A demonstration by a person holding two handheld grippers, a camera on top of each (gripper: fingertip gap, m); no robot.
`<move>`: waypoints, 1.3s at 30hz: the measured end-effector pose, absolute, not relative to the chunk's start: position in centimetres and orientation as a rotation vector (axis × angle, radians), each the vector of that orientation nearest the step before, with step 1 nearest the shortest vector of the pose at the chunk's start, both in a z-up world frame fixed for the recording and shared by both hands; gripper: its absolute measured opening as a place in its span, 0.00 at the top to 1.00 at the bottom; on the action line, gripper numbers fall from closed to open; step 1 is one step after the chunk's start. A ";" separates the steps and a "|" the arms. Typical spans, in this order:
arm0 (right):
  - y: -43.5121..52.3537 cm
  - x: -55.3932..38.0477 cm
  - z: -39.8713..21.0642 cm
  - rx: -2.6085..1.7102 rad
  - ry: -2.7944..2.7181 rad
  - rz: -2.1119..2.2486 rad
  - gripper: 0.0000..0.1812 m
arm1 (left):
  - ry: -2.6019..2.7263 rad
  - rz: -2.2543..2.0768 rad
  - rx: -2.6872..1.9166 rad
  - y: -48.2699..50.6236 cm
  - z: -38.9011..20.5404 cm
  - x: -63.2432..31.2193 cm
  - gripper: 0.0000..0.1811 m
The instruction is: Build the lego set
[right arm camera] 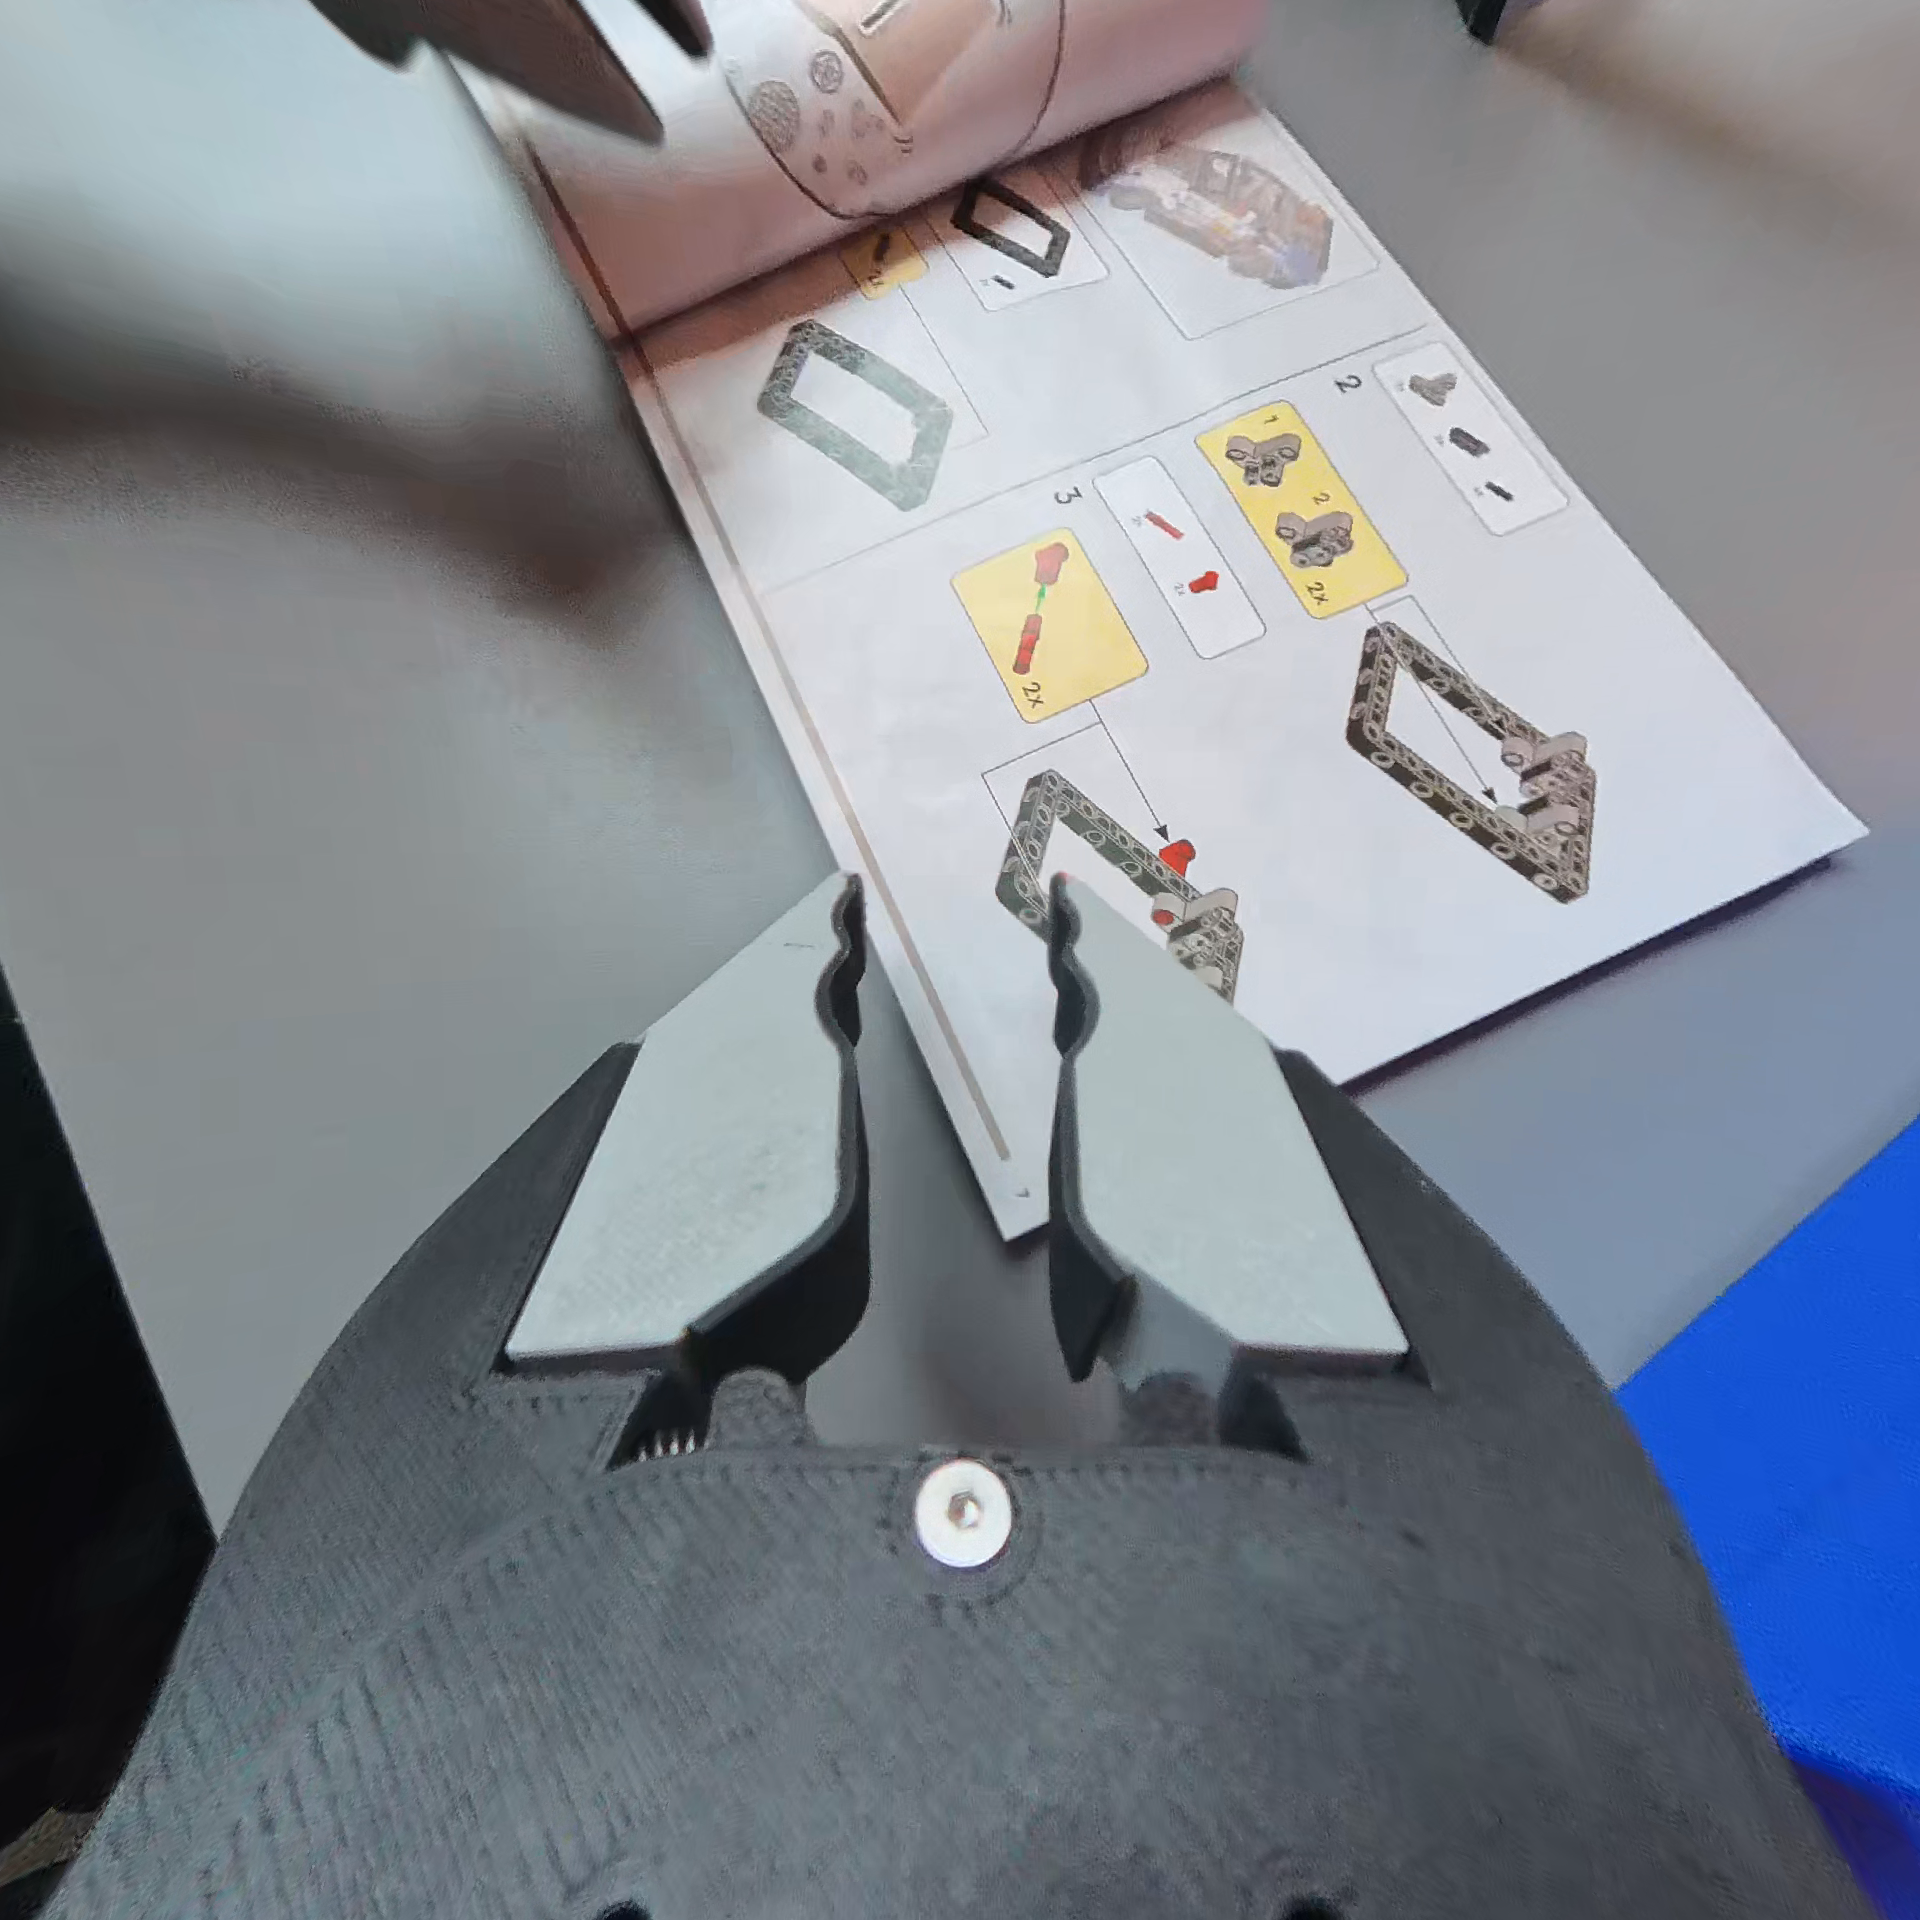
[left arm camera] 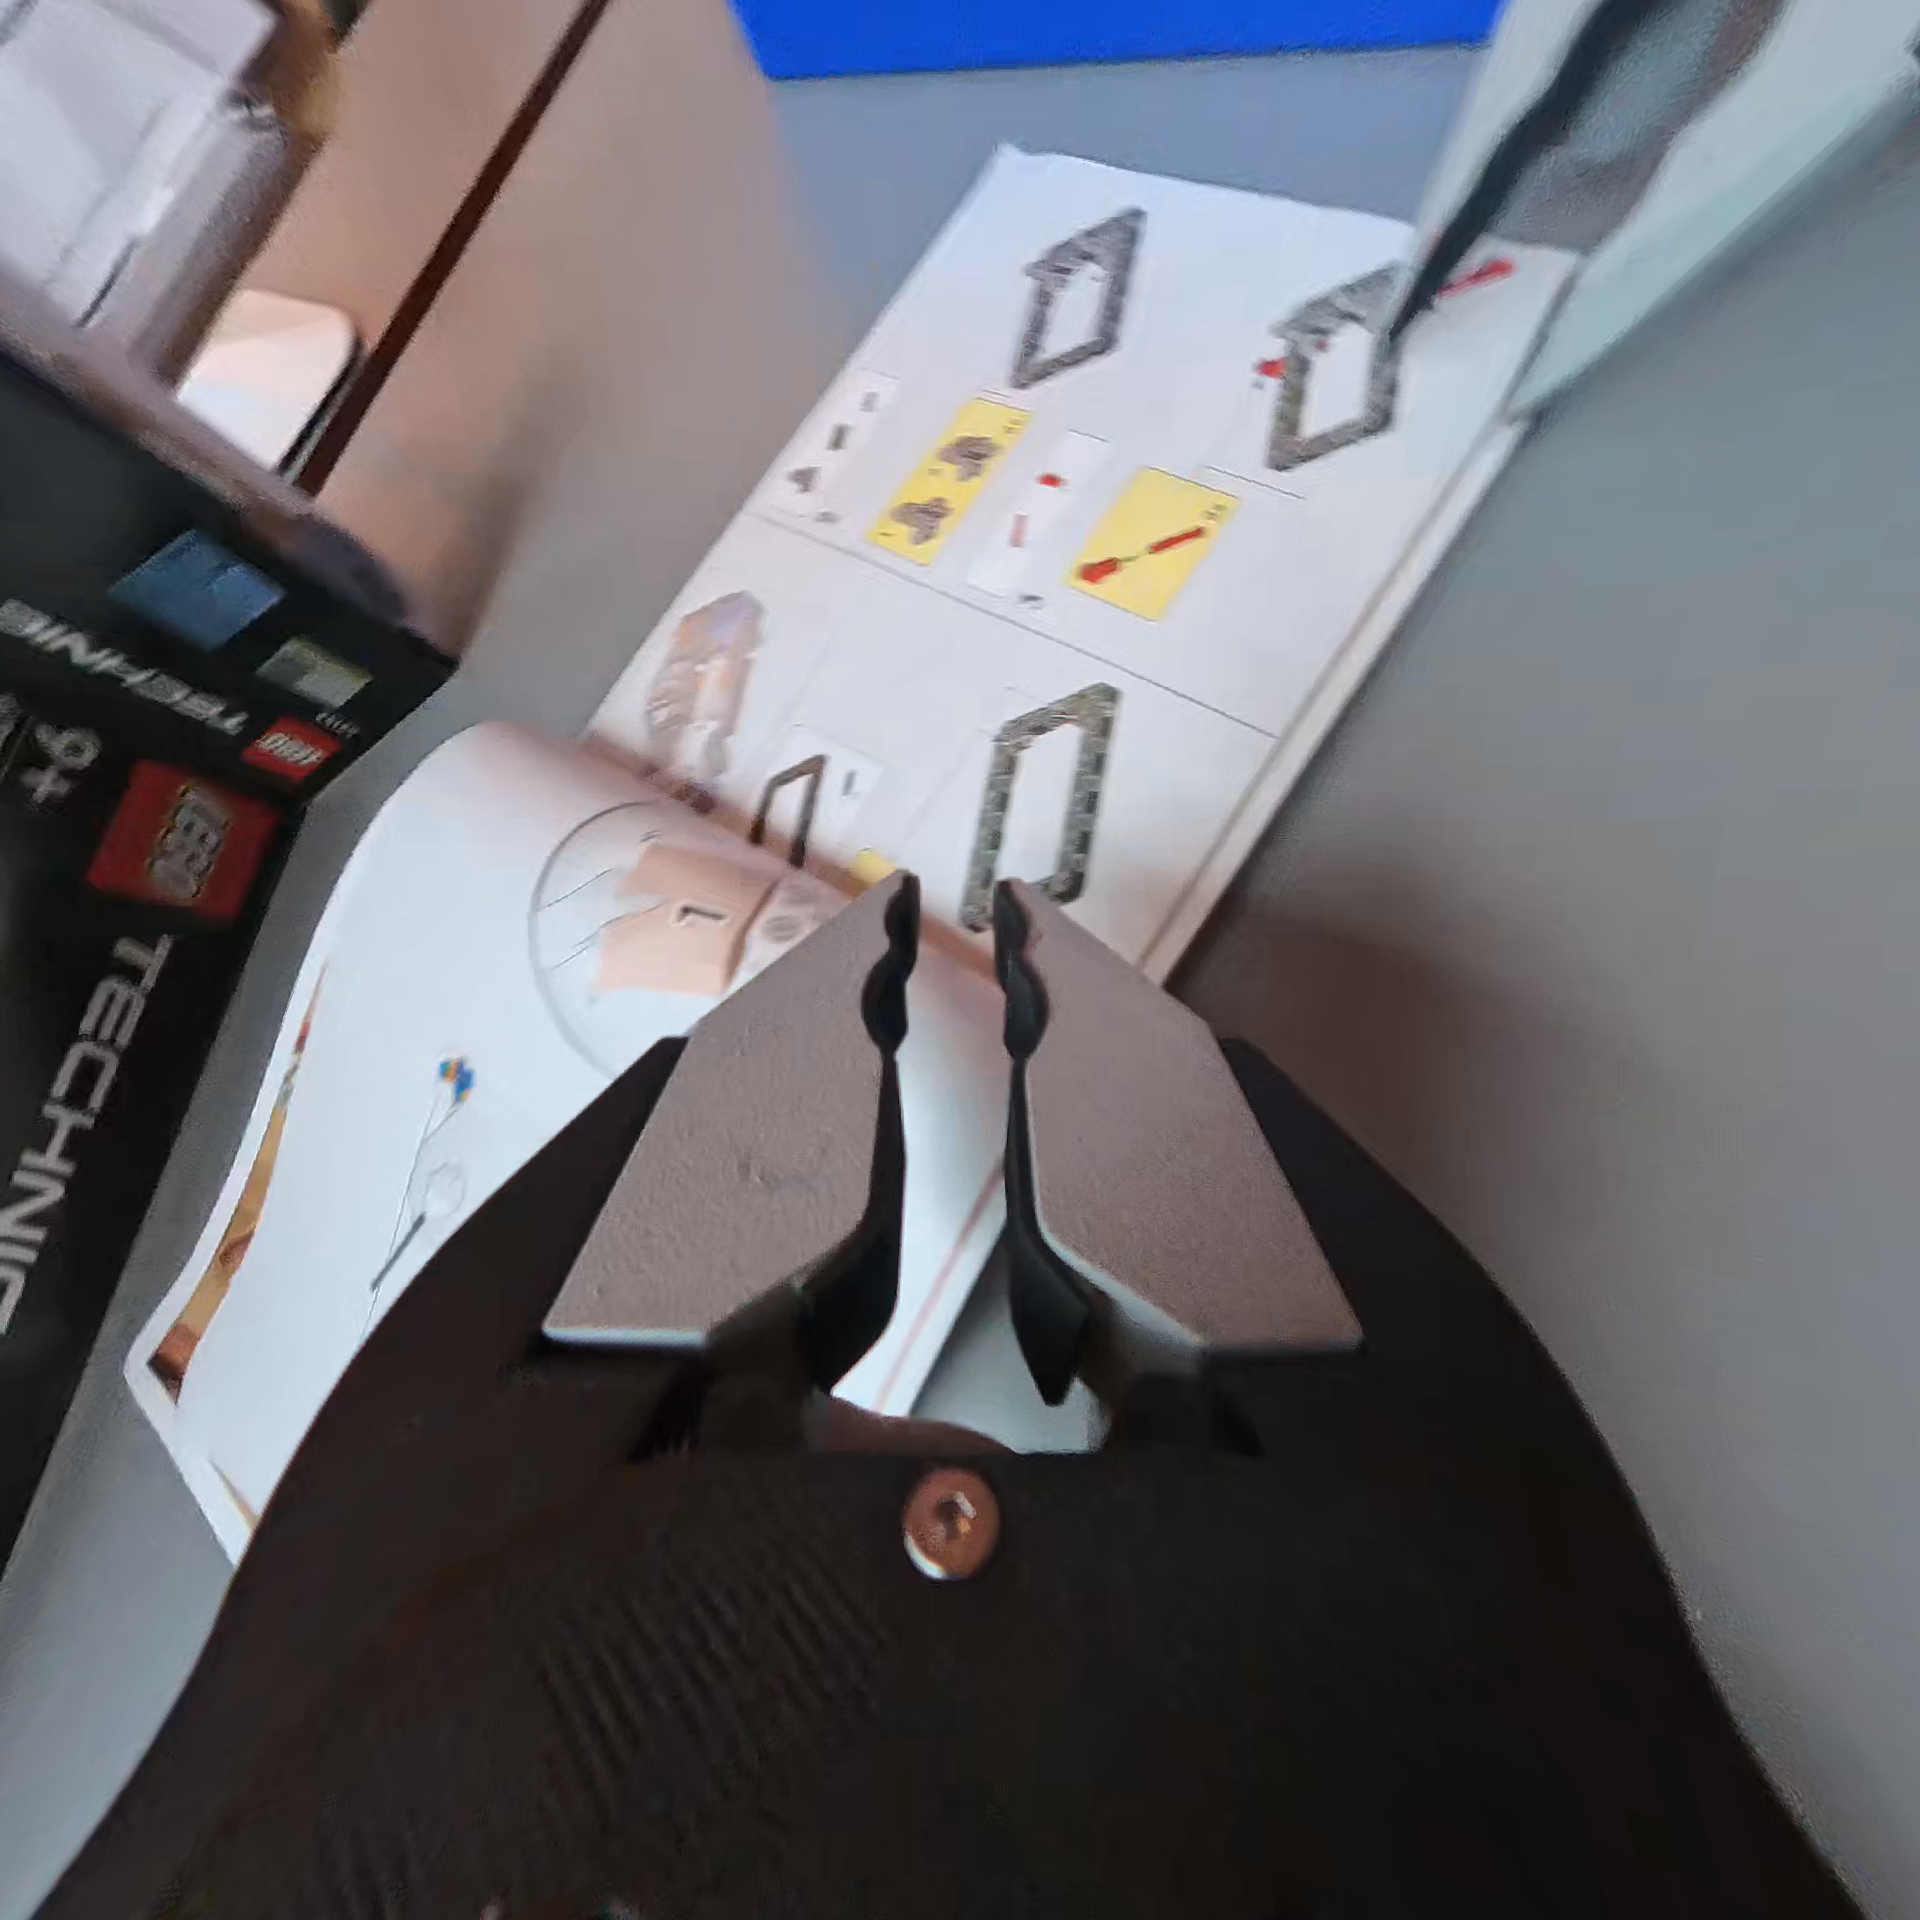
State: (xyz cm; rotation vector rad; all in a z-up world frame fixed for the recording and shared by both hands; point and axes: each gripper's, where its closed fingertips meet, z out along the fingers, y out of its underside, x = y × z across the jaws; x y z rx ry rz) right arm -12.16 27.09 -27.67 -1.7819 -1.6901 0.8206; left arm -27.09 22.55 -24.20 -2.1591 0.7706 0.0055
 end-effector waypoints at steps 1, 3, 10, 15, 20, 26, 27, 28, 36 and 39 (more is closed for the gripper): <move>26.9 -12.2 -27.7 -1.778 -1.702 0.824 0.82 | 0.803 0.048 -2.166 22.6 -24.7 -26.6 0.94; 27.0 -12.1 -28.2 -1.783 -1.721 0.782 0.81 | 0.813 0.155 -2.187 23.1 -25.9 -27.1 0.95; 27.8 -11.3 -29.2 -1.804 -1.721 0.691 0.86 | 0.694 0.131 -2.218 22.9 -27.8 -29.6 0.98; 29.0 -10.4 -29.0 -1.831 -1.682 0.641 0.81 | 0.629 0.089 -2.195 22.7 -27.7 -29.6 0.99; 29.2 -8.9 -29.1 -1.822 -1.700 0.598 0.76 | 0.605 0.063 -2.172 22.7 -27.7 -29.5 1.00; 29.1 -8.8 -29.3 -1.824 -1.707 0.613 0.79 | 0.579 0.022 -2.164 22.6 -27.7 -29.5 1.00; 29.1 -9.0 -29.3 -1.822 -1.710 0.617 0.79 | 0.578 0.020 -2.162 22.7 -27.7 -29.5 1.00; 29.0 -9.2 -29.3 -1.820 -1.714 0.621 0.80 | 0.576 0.017 -2.162 22.7 -27.7 -29.5 1.00; 28.7 -10.2 -29.2 -1.804 -1.719 0.632 0.76 | 0.563 0.003 -2.153 22.6 -27.7 -29.6 1.00; 28.5 -11.5 -28.6 -1.788 -1.677 0.707 0.71 | 0.546 -0.024 -2.155 22.5 -27.6 -29.6 1.00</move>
